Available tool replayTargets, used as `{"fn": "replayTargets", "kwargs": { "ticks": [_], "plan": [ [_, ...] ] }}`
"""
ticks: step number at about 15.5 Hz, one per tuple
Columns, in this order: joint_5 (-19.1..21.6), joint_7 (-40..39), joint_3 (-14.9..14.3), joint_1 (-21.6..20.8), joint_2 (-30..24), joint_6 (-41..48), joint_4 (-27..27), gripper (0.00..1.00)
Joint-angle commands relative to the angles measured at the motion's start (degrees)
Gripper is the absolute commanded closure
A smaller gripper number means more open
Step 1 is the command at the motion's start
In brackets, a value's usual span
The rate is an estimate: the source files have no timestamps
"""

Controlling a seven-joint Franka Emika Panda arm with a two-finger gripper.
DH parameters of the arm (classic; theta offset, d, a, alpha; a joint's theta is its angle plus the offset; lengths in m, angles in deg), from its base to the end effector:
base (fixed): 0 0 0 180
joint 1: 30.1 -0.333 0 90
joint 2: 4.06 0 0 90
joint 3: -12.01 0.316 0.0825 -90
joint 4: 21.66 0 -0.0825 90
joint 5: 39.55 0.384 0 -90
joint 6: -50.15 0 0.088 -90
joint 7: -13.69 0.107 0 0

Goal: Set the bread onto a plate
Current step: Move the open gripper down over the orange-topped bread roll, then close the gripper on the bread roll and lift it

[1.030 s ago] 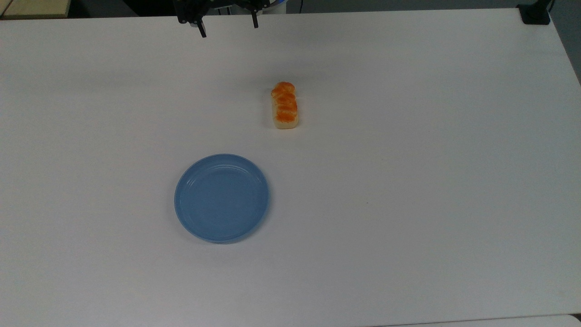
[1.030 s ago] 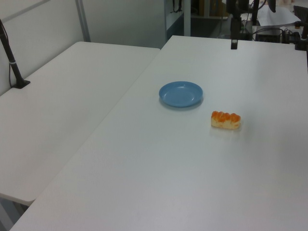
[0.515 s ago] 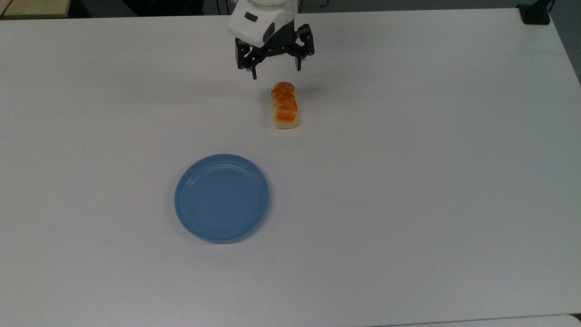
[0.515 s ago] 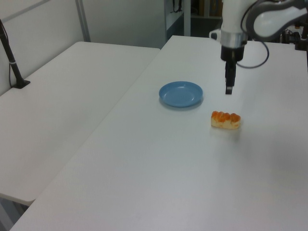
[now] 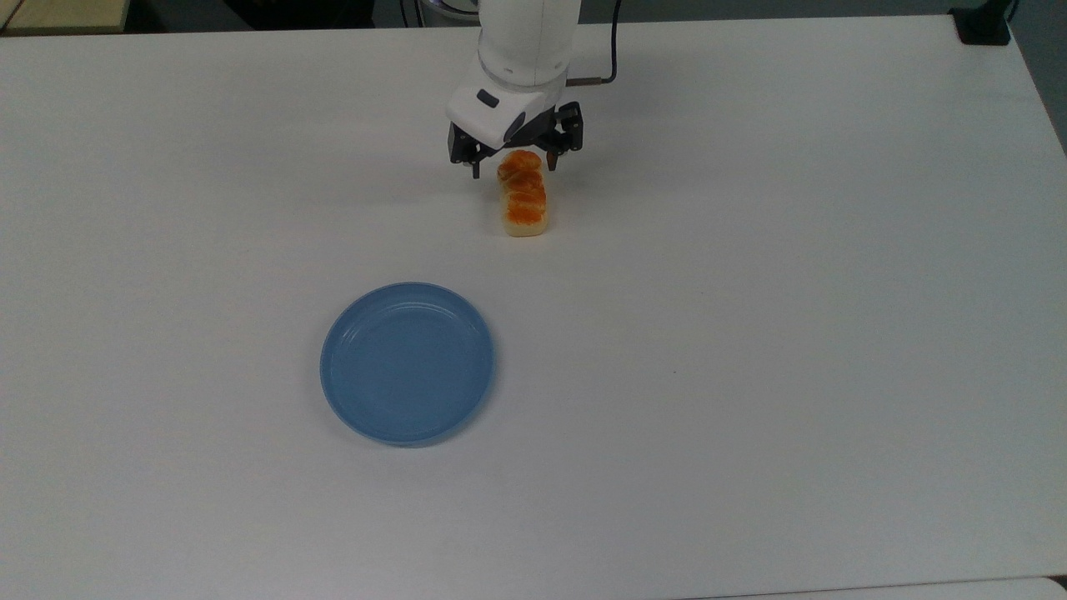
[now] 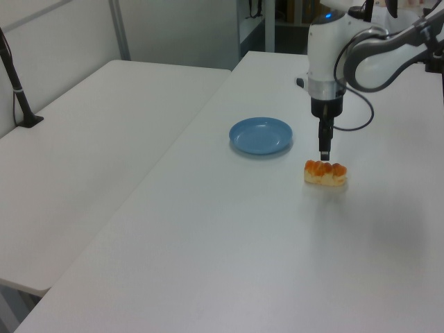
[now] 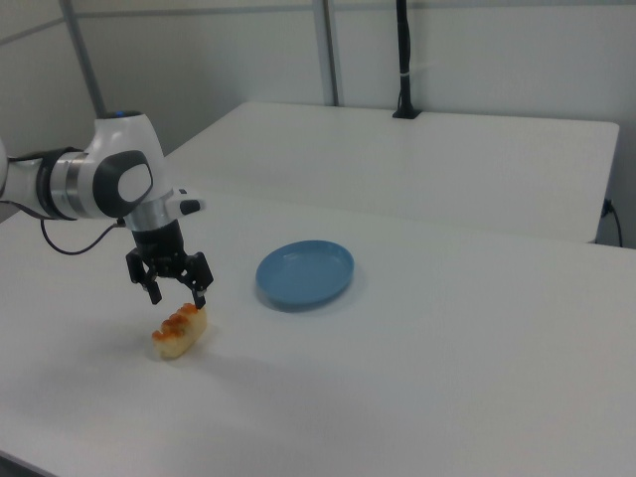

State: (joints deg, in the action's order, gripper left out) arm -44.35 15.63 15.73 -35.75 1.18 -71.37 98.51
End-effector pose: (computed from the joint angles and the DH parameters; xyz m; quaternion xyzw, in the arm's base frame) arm 0.5457 0.0858 0.3724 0.9951 0.0877 -0.0304 0.0351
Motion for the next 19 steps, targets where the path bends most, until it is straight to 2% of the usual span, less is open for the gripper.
{"fn": "replayTargets", "kwargs": {
  "ticks": [1,5,6,8,9,11,12,14,17,19],
  "plan": [
    [-4.0,4.9,0.9,-0.6,2.5,-1.7,0.3,0.01],
    [-5.2,5.0,1.0,-0.6,4.5,-1.8,0.4,0.02],
    [-5.3,5.0,1.1,-0.9,4.9,-1.8,0.4,0.05],
    [-5.3,5.0,1.1,-0.9,5.3,-1.9,0.5,0.2],
    [-5.3,5.1,1.1,-1.0,5.9,-1.9,0.5,0.23],
    [-5.3,5.1,1.1,-1.0,6.6,-2.6,0.4,0.37],
    [-5.3,6.0,1.1,-1.0,6.7,-3.8,0.5,0.48],
    [-5.6,7.6,1.1,-1.0,7.1,-4.7,0.4,0.56],
    [-5.6,7.6,1.1,-0.2,5.9,-4.5,-1.1,0.56],
    [-5.5,7.6,1.0,1.1,6.1,-4.5,-4.0,0.56]
  ]
}}
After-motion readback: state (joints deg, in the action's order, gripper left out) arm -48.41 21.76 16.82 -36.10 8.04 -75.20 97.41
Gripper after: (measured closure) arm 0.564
